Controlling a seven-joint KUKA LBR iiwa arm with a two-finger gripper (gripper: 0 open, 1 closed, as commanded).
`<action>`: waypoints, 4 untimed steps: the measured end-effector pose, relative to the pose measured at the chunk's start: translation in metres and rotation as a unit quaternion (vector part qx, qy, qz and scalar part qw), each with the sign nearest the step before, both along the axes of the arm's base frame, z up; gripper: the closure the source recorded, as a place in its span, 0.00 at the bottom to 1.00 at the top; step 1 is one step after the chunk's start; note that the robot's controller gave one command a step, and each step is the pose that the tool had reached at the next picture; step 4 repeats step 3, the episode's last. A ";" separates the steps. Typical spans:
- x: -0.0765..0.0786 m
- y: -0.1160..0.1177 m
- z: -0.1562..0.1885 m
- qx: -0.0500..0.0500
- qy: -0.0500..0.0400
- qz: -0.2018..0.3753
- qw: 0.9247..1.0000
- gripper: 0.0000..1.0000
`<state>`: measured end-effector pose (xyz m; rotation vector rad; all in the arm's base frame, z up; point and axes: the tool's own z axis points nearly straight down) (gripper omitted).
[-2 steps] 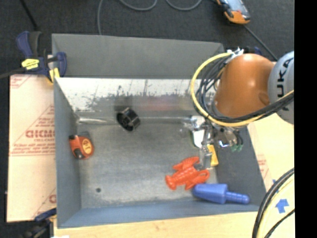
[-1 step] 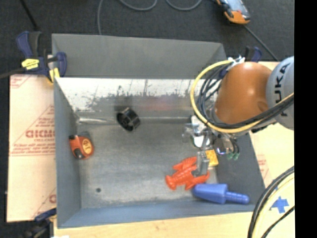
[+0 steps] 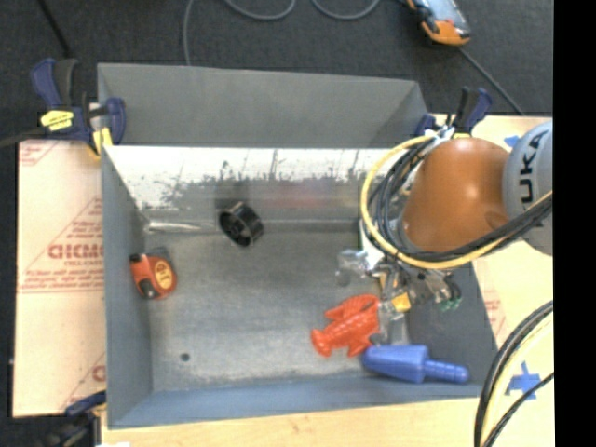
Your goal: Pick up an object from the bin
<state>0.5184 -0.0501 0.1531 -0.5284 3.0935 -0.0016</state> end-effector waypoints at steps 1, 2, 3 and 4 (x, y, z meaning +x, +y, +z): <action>-0.024 0.003 -0.030 0.000 0.000 0.091 0.996 0.00; -0.015 0.004 -0.051 0.001 0.001 0.012 1.000 0.00; -0.019 0.002 -0.081 0.001 0.000 0.006 1.000 1.00; -0.019 0.002 -0.081 0.001 0.000 0.006 1.000 1.00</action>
Offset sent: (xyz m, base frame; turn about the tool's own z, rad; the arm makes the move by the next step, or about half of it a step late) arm -0.0027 0.0041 -0.0606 0.0191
